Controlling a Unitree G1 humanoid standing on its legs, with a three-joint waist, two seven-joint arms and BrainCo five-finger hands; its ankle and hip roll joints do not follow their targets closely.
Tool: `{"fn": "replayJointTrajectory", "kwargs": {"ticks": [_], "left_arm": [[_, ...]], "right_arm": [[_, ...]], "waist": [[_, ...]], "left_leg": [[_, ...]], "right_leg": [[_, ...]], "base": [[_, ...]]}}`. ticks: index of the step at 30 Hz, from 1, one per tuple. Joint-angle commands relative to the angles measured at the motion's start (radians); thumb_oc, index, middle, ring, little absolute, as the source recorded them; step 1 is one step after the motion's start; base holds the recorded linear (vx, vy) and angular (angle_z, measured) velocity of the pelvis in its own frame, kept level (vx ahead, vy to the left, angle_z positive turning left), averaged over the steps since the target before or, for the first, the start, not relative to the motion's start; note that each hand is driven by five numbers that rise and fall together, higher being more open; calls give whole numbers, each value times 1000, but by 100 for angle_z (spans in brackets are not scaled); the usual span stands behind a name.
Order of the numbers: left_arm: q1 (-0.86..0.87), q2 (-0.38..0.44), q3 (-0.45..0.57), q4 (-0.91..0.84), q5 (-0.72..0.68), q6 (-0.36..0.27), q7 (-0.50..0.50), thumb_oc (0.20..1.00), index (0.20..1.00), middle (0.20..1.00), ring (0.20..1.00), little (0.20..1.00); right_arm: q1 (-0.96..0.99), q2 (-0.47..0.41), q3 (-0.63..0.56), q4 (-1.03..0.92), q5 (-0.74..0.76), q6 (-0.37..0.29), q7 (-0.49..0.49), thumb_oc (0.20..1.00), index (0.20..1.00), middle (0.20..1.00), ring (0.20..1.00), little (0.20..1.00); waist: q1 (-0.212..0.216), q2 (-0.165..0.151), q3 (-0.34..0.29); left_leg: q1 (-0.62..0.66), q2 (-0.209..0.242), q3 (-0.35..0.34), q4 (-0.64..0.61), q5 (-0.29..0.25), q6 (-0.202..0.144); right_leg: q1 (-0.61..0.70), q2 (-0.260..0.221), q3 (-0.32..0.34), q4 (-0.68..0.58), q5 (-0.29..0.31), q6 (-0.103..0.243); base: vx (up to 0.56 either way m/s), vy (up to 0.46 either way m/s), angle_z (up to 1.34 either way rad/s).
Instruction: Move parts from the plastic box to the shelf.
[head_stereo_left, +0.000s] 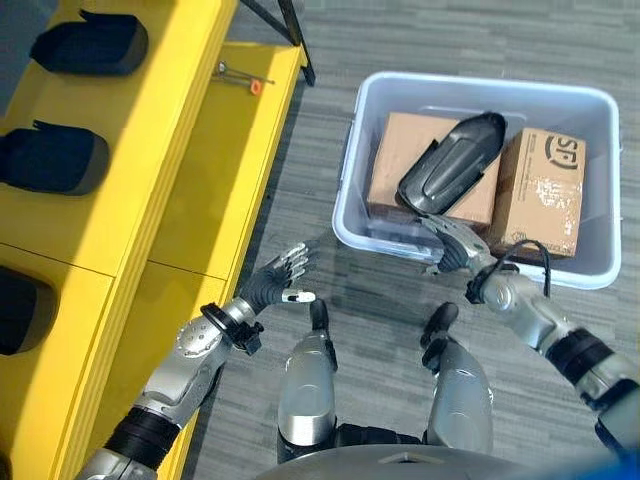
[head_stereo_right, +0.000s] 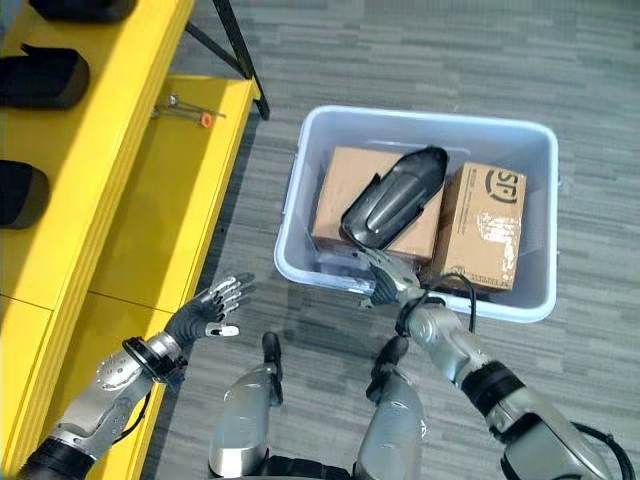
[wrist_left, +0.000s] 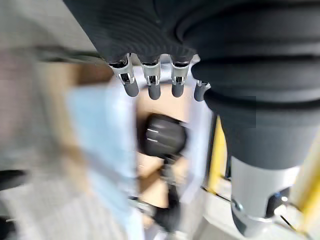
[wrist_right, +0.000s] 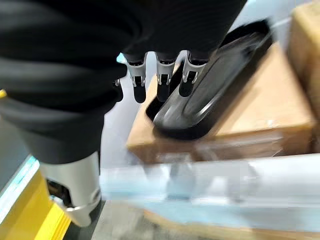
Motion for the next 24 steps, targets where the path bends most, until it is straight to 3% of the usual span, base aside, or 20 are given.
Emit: {"fn": "replayJointTrajectory", "kwargs": {"ticks": [1, 4, 5, 7, 11, 14, 20, 22, 24], "left_arm": [[19, 47, -34, -44, -127, 10, -169, 1000, 1000, 1000, 1000, 1000], [32, 52, -25, -73, -137, 22, -264, 1000, 1000, 1000, 1000, 1000], [47, 82, -21, -108, -170, -31, -319, 1000, 1000, 1000, 1000, 1000], [53, 94, -16, -122, -222, -64, -336, 1000, 1000, 1000, 1000, 1000], [57, 103, 14, -126, -323, -58, -391, 1000, 1000, 1000, 1000, 1000], [29, 93, 26, -72, -328, -25, -317, 1000, 1000, 1000, 1000, 1000], [6, 59, 83, 22, -194, 51, -84, 1000, 1000, 1000, 1000, 1000], [-12, 37, 98, 66, -111, -13, 72, 1000, 1000, 1000, 1000, 1000], [-33, 19, 97, 101, -48, -34, 103, 1000, 1000, 1000, 1000, 1000]], "right_arm": [[23, 22, -61, -116, 103, -187, -110, 1000, 1000, 1000, 1000, 1000], [75, 18, -84, -137, 144, -205, -84, 1000, 1000, 1000, 1000, 1000], [124, 13, -99, -133, 155, -206, -70, 1000, 1000, 1000, 1000, 1000], [149, 17, -100, -121, 170, -204, -69, 1000, 1000, 1000, 1000, 1000], [189, 35, -104, -118, 186, -243, -47, 1000, 1000, 1000, 1000, 1000], [203, 47, -101, -124, 199, -253, -72, 1000, 1000, 1000, 1000, 1000], [293, 57, -188, -112, 182, -248, -74, 1000, 1000, 1000, 1000, 1000], [325, 58, -216, -116, 172, -236, -76, 1000, 1000, 1000, 1000, 1000], [339, 61, -230, -112, 163, -234, -83, 1000, 1000, 1000, 1000, 1000]], "waist": [[-10, -38, -92], [-26, -42, -118], [-47, -48, -142], [-56, -51, -157], [-77, -57, -195], [-93, -62, -220], [-132, -67, -235], [-146, -75, -227], [-157, -84, -215]], "left_leg": [[-34, 2, -2, 56, -32, 33], [-8, 2, 6, 47, -36, 33], [13, 4, 19, 47, -42, 32], [27, 3, 25, 43, -46, 35], [59, 6, 39, 18, -42, 31], [77, 9, 51, 8, -41, 25], [96, 8, 85, 9, -58, 28], [98, 13, 101, 15, -67, 30], [95, 20, 118, 24, -73, 30]], "right_leg": [[100, -12, 58, -8, -94, 90], [127, -8, 65, -30, -89, 93], [148, -7, 75, -45, -85, 93], [162, -6, 82, -55, -85, 93], [189, 0, 100, -81, -80, 96], [201, 3, 110, -95, -78, 98], [195, -10, 134, -115, -57, 112], [185, -16, 137, -113, -53, 119], [172, -18, 138, -109, -50, 121]], "base": [[98, 34, -7], [94, 32, -15], [88, 38, -19], [77, 21, -18], [84, 8, -14], [80, 3, -21], [38, 7, -19], [13, -38, -13], [-6, -47, -11]]}}
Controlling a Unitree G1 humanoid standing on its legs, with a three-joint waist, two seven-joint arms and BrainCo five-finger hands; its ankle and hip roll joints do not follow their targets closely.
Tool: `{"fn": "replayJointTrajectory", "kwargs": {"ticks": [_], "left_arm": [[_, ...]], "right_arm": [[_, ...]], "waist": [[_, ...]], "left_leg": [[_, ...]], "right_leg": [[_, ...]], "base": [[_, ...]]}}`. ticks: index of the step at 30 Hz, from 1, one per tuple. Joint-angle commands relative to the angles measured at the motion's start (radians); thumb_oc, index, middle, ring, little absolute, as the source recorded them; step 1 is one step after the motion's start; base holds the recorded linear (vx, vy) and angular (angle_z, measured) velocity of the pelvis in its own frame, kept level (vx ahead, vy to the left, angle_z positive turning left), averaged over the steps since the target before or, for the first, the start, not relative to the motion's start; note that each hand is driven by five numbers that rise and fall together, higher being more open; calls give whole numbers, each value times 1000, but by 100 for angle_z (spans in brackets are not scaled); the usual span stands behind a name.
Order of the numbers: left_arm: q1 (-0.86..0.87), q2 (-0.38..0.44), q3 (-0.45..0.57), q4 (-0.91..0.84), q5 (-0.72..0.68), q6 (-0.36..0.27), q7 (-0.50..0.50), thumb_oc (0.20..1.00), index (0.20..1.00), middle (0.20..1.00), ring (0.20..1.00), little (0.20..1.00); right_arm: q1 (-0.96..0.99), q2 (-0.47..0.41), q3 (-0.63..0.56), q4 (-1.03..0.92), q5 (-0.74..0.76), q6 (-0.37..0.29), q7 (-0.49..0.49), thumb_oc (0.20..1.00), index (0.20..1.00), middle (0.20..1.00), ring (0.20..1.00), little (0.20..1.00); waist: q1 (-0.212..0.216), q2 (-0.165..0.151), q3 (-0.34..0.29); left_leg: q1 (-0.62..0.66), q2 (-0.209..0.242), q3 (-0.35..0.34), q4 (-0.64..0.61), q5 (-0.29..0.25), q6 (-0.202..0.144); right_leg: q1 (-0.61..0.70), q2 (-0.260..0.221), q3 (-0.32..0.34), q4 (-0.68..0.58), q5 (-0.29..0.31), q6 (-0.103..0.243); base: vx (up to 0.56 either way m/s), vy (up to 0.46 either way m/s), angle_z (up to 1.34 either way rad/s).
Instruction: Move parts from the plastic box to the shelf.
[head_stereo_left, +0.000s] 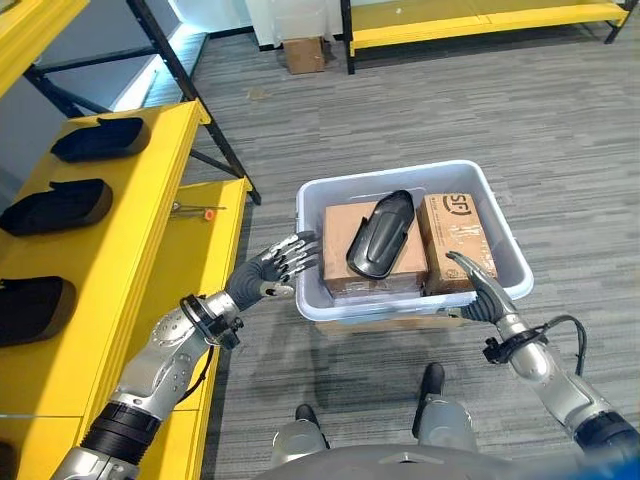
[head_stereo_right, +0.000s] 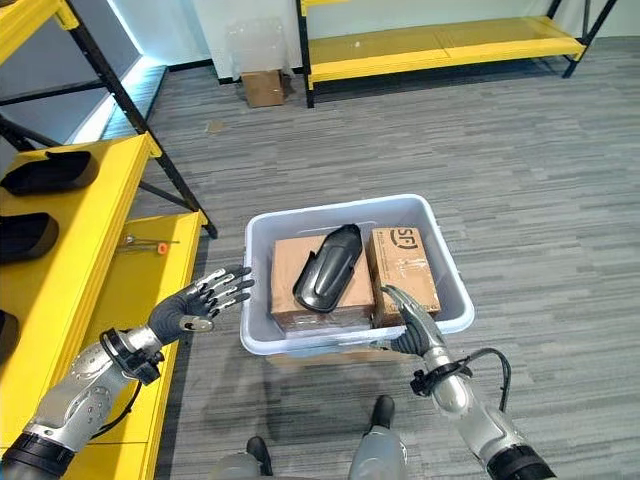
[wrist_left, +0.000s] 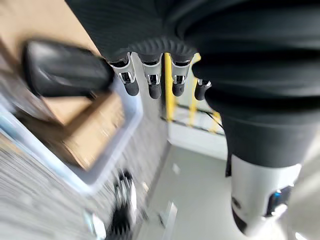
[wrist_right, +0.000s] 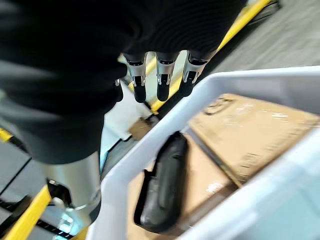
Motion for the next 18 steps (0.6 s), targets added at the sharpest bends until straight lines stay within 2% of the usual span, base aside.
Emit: {"fn": "replayJointTrajectory", "kwargs": {"ticks": [1, 3, 7, 9, 10, 12, 15, 18], "left_arm": [[-52, 1, 37, -11, 111, -93, 118, 1000, 1000, 1000, 1000, 1000], [-83, -12, 14, 19, 138, -89, 169, 1000, 1000, 1000, 1000, 1000], [-212, -52, -63, 159, 231, -90, 405, 1000, 1000, 1000, 1000, 1000], [-310, -68, -108, 274, 334, -112, 523, 1000, 1000, 1000, 1000, 1000], [-325, -71, -114, 287, 362, -113, 551, 1000, 1000, 1000, 1000, 1000], [-369, -55, -131, 331, 523, -121, 671, 1000, 1000, 1000, 1000, 1000], [-458, -30, -162, 411, 608, -119, 821, 1000, 1000, 1000, 1000, 1000], [-502, -32, -165, 456, 692, -98, 887, 1000, 1000, 1000, 1000, 1000]], "right_arm": [[-49, 25, -30, -53, 0, -36, -31, 1000, 1000, 1000, 1000, 1000], [-53, 15, -34, -55, -5, -33, -30, 1000, 1000, 1000, 1000, 1000], [-84, -1, -17, -58, -12, -29, -38, 1000, 1000, 1000, 1000, 1000], [-121, -5, 0, -55, -11, -10, -58, 1000, 1000, 1000, 1000, 1000], [-128, -6, 3, -52, -13, -5, -67, 1000, 1000, 1000, 1000, 1000], [-140, -12, 4, -54, -26, 13, -110, 1000, 1000, 1000, 1000, 1000], [-165, -18, 12, -50, -9, 30, -127, 1000, 1000, 1000, 1000, 1000], [-171, -14, 15, -52, 3, 40, -135, 1000, 1000, 1000, 1000, 1000]], "waist": [[5, -48, 50], [-6, -53, 69], [-38, -74, 113], [-50, -98, 153], [-51, -102, 163], [-58, -115, 188], [-73, -145, 228], [-80, -166, 250]], "left_leg": [[-68, 29, -23, 95, -34, 30], [-73, 38, -10, 111, -41, 28], [-115, 65, 21, 150, -47, 19], [-157, 91, 44, 187, -49, 11], [-170, 97, 45, 197, -50, 9], [-205, 118, 52, 231, -51, 2], [-266, 152, 52, 293, -59, -11], [-296, 169, 51, 327, -68, -18]], "right_leg": [[67, -67, 30, 74, -129, 90], [54, -67, 34, 84, -130, 93], [-1, -66, 51, 103, -127, 100], [-50, -64, 63, 120, -123, 107], [-63, -63, 65, 126, -122, 108], [-93, -55, 72, 140, -121, 108], [-146, -42, 85, 175, -127, 104], [-170, -35, 91, 184, -125, 103]], "base": [[-19, -38, -14], [-26, -7, -19], [-111, 8, -10], [-179, -25, -27], [-169, -32, -27], [-115, -29, -21], [-93, -32, -17], [-37, -30, -15]]}}
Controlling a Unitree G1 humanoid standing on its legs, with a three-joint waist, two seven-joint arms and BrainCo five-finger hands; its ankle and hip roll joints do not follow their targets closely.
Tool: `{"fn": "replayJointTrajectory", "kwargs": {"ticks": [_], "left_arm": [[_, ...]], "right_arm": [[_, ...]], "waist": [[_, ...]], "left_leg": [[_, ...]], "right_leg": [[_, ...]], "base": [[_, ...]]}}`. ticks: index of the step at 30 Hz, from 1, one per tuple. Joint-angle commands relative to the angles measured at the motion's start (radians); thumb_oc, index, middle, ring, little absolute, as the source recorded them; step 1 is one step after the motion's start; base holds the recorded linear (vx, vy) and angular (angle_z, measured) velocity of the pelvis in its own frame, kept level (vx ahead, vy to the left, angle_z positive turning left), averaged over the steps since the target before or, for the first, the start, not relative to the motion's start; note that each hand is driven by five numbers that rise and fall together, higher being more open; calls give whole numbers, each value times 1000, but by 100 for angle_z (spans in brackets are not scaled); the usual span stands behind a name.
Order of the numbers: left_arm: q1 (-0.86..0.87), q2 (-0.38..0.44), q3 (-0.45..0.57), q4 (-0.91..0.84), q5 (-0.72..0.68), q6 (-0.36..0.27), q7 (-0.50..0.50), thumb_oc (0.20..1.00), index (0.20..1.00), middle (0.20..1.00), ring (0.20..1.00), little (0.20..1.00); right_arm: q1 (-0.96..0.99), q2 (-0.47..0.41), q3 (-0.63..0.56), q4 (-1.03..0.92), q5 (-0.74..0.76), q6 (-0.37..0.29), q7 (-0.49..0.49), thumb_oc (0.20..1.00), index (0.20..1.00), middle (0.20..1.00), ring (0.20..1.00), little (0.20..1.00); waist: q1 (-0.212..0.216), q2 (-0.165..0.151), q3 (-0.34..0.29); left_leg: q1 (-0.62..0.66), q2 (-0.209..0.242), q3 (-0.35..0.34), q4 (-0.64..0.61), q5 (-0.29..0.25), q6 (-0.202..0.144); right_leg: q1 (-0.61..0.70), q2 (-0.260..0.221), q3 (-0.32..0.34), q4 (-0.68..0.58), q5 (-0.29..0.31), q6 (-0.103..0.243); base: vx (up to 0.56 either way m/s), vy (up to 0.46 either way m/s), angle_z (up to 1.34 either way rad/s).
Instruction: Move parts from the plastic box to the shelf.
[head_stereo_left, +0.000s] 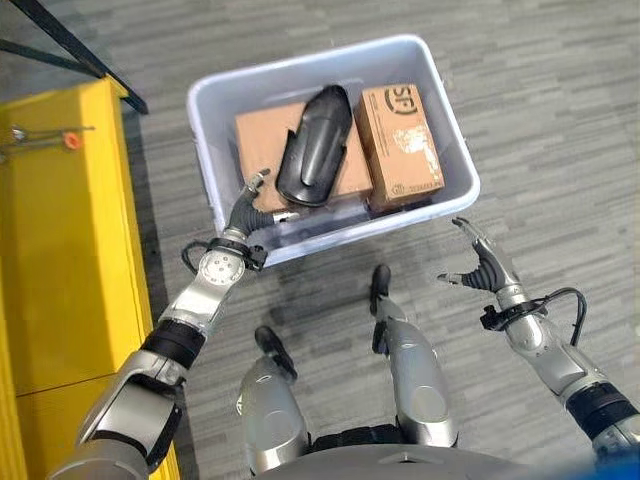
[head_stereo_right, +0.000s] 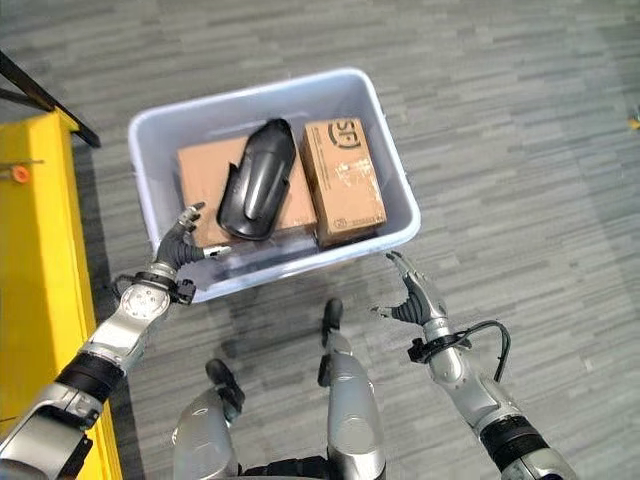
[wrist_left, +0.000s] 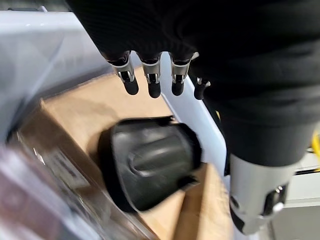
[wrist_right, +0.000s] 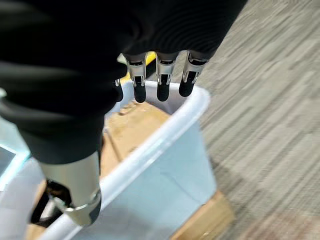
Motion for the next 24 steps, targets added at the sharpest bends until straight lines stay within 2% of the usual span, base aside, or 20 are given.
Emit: {"fn": "replayJointTrajectory", "kwargs": {"ticks": [1, 2, 4, 7, 9, 11, 15, 20, 24], "left_arm": [[6, 24, -6, -3, 119, -32, 118, 1000, 1000, 1000, 1000, 1000], [-9, 18, -6, 11, 129, -20, 142, 1000, 1000, 1000, 1000, 1000], [-38, 0, 2, 48, 123, 38, 229, 1000, 1000, 1000, 1000, 1000], [-63, -32, 57, 148, 121, 46, 301, 1000, 1000, 1000, 1000, 1000], [-84, -31, 112, 195, 178, 68, 430, 1000, 1000, 1000, 1000, 1000], [-100, -14, 134, 198, 196, 64, 452, 1000, 1000, 1000, 1000, 1000], [-185, 33, 157, 252, 200, 138, 459, 1000, 1000, 1000, 1000, 1000], [-237, 59, 161, 281, 193, 130, 509, 1000, 1000, 1000, 1000, 1000], [-253, 75, 174, 268, 195, 32, 534, 1000, 1000, 1000, 1000, 1000]], "right_arm": [[16, -15, 7, -56, 3, -10, -59, 1000, 1000, 1000, 1000, 1000], [8, -15, 11, -50, -41, -14, -81, 1000, 1000, 1000, 1000, 1000], [-12, -27, 22, -57, -77, 11, -104, 1000, 1000, 1000, 1000, 1000], [-12, -31, 21, -65, -57, 25, -113, 1000, 1000, 1000, 1000, 1000], [-6, -33, 10, -70, -62, 51, -140, 1000, 1000, 1000, 1000, 1000], [1, -38, 4, -72, -50, 59, -146, 1000, 1000, 1000, 1000, 1000], [6, -53, -19, -77, -30, 79, -157, 1000, 1000, 1000, 1000, 1000], [2, -68, -31, -78, -19, 87, -156, 1000, 1000, 1000, 1000, 1000], [23, -68, -41, -78, -32, 72, -160, 1000, 1000, 1000, 1000, 1000]], "waist": [[13, -21, -55], [13, -24, -50], [11, -36, -32], [4, -56, -28], [-4, -71, -27], [-11, -74, -27], [-38, -78, -27], [-54, -80, -27], [-64, -77, -27]], "left_leg": [[-54, 34, 0, 68, -5, 19], [-58, 38, -11, 85, -31, 2], [-86, 47, -14, 115, -40, -2], [-133, 58, -19, 153, -54, -6], [-193, 69, -24, 193, -70, -9], [-219, 74, -24, 213, -79, -9], [-278, 93, -19, 252, -95, -10], [-313, 103, -15, 277, -101, -10], [-328, 104, -12, 290, -106, -7]], "right_leg": [[40, -122, 35, 155, -184, 166], [39, -121, 36, 165, -203, 178], [15, -116, 35, 180, -206, 179], [-29, -112, 39, 205, -213, 179], [-90, -114, 40, 243, -225, 177], [-117, -112, 42, 257, -230, 174], [-182, -111, 50, 291, -242, 165], [-222, -106, 52, 310, -248, 156], [-246, -103, 56, 328, -256, 148]], "base": [[36, -2, -7], [34, 4, -3], [16, 3, -5], [0, -12, -6], [11, -20, -5], [8, 2, 2], [8, 8, 0], [17, 8, -5], [21, 2, -7]]}}
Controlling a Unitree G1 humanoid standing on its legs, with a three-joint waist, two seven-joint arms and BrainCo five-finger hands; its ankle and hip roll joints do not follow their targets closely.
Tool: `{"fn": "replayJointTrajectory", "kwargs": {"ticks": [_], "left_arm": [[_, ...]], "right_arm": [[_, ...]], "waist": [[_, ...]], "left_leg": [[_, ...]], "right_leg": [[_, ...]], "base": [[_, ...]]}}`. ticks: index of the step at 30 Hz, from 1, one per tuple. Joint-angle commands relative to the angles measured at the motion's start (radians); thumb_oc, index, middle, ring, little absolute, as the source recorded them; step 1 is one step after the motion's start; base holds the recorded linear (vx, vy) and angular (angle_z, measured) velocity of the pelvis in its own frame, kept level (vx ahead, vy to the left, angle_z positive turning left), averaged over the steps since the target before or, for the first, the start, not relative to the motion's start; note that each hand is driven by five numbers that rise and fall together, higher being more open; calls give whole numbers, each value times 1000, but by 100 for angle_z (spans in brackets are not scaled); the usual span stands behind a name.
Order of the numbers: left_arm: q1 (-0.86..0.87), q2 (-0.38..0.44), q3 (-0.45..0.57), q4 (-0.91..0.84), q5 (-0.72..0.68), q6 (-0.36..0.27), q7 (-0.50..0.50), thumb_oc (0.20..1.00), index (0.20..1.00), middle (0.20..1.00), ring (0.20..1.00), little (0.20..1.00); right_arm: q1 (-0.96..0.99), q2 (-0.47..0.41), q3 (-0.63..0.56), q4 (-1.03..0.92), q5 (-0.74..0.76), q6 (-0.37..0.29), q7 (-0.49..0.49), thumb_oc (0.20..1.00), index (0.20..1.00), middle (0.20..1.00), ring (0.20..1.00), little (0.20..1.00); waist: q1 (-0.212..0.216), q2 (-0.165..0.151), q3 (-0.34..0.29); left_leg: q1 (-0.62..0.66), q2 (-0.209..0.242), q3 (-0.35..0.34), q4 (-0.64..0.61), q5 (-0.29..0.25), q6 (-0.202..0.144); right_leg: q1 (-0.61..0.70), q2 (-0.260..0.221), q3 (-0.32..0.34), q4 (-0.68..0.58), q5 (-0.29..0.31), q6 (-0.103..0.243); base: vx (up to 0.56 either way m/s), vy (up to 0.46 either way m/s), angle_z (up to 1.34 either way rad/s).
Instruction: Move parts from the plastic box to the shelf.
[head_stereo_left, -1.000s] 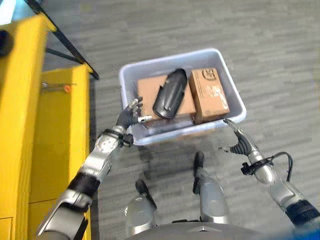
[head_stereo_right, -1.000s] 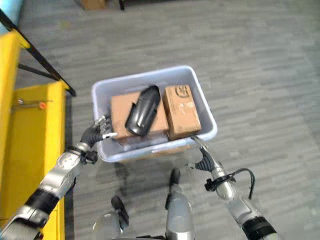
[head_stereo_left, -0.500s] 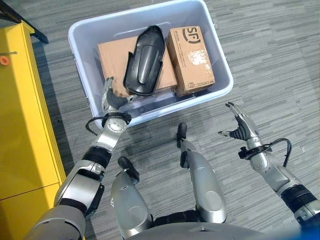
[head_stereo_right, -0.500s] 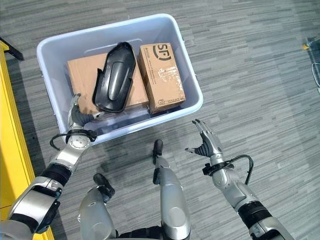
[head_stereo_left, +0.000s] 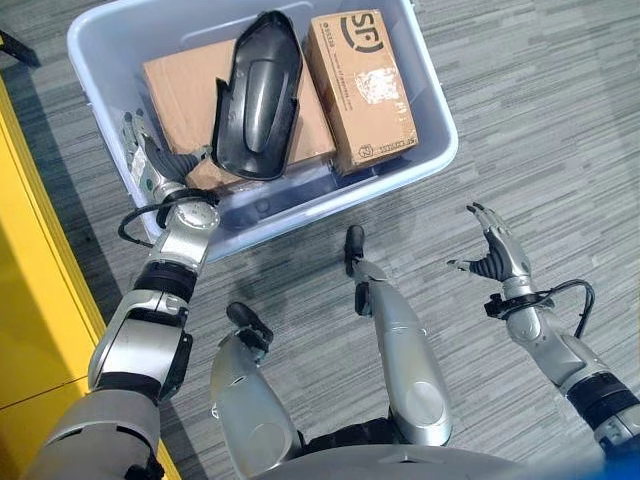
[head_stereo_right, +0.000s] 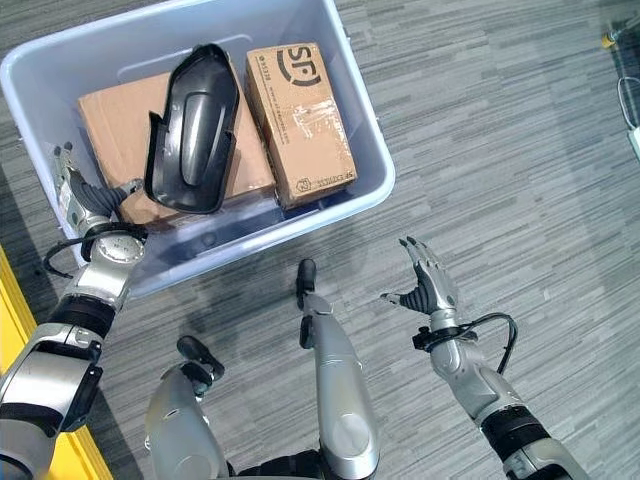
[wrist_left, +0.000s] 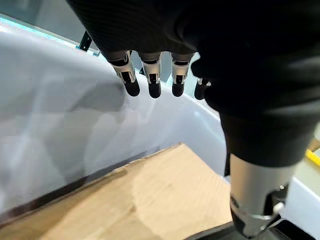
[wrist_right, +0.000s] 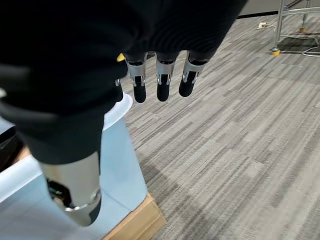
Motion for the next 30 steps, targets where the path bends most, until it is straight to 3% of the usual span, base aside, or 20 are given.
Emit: {"fn": "replayJointTrajectory", "kwargs": {"ticks": [1, 6, 9, 21, 30], "left_arm": [[16, 80, 3, -42, 49, -141, 68, 1000, 1000, 1000, 1000, 1000], [40, 78, -1, -110, 79, -222, 55, 1000, 1000, 1000, 1000, 1000], [53, 70, -12, -135, 102, -220, 14, 1000, 1000, 1000, 1000, 1000], [-86, 54, -108, -40, -7, -111, -138, 1000, 1000, 1000, 1000, 1000], [-176, 33, -137, 56, -50, 12, -145, 1000, 1000, 1000, 1000, 1000]], "right_arm": [[31, -30, -61, -74, -3, -21, -32, 1000, 1000, 1000, 1000, 1000], [56, -26, -68, -71, -17, -28, -38, 1000, 1000, 1000, 1000, 1000], [58, -19, -67, -59, -29, -32, -39, 1000, 1000, 1000, 1000, 1000], [33, 8, -7, 5, -28, -19, -68, 1000, 1000, 1000, 1000, 1000], [17, 22, 29, 32, -14, -10, -83, 1000, 1000, 1000, 1000, 1000]], "waist": [[24, -45, -30], [29, -34, -30], [33, -29, -30], [16, -39, -30], [-3, -55, -30]], "left_leg": [[-81, 26, -6, 83, -4, -13], [-70, 22, 1, 75, 0, -9], [-68, 23, 3, 72, 8, -9], [-79, 43, 9, 99, -12, -3], [-110, 60, 6, 123, -24, -6]], "right_leg": [[24, -105, 18, 137, -185, 158], [26, -108, 13, 139, -191, 157], [27, -111, 8, 143, -194, 156], [17, -109, 3, 150, -192, 157], [-9, -105, 6, 154, -186, 156]], "base": [[0, 0, 0], [0, 0, 0], [0, 0, 0], [11, -31, -1], [8, -12, 2]]}}
